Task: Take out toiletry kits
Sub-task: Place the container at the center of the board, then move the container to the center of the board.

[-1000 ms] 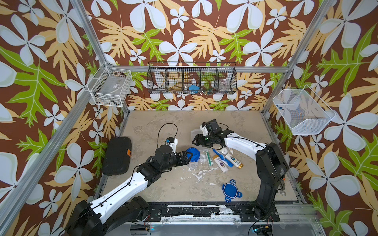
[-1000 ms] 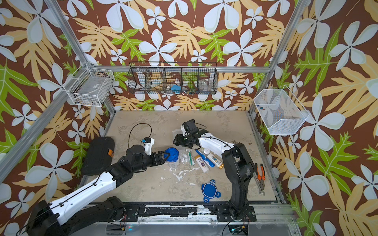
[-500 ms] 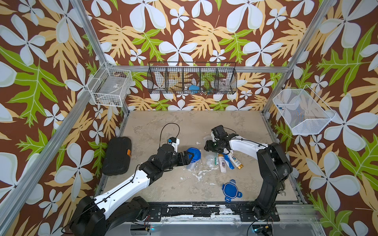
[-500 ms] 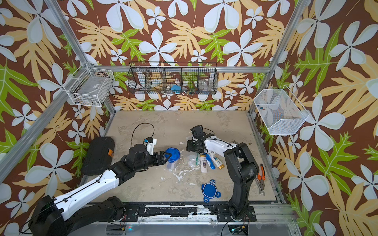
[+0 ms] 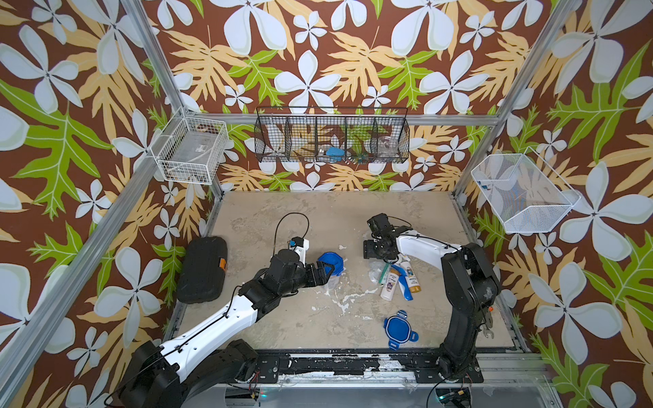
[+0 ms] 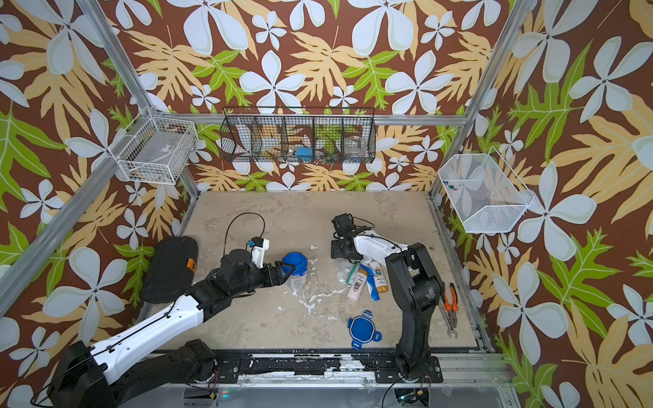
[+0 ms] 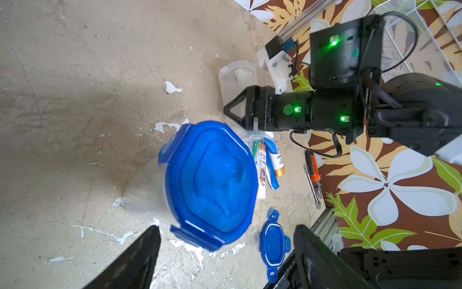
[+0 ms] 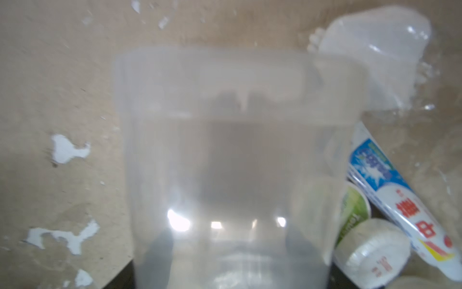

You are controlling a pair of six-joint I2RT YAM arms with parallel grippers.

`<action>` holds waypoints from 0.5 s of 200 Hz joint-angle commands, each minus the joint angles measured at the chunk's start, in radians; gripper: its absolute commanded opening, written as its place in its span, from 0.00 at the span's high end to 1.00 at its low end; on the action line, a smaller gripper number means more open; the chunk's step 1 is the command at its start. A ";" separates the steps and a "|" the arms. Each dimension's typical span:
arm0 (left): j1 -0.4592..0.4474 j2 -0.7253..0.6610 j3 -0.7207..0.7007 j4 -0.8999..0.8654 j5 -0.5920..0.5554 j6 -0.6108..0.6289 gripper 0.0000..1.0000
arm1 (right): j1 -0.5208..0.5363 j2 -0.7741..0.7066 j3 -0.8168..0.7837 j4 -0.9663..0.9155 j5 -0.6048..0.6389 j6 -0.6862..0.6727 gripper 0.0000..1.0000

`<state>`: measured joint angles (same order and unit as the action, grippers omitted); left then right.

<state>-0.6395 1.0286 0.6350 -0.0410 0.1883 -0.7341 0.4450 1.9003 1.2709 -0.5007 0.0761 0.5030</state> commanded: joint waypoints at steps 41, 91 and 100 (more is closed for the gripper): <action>0.024 0.005 0.116 -0.078 -0.010 0.043 0.10 | 0.012 -0.150 0.106 -0.085 -0.052 -0.023 0.00; 0.046 0.007 0.097 -0.084 -0.012 0.074 0.11 | 0.057 -0.463 -0.073 0.140 -0.188 0.112 0.11; 0.056 0.016 0.078 -0.066 -0.001 0.078 0.13 | 0.069 -0.528 -0.165 0.265 -0.276 0.173 0.24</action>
<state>-0.5995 1.0325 0.7471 -0.1093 0.1837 -0.6823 0.4870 1.4906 1.2568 -0.4744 -0.0128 0.5468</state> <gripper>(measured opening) 0.888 0.886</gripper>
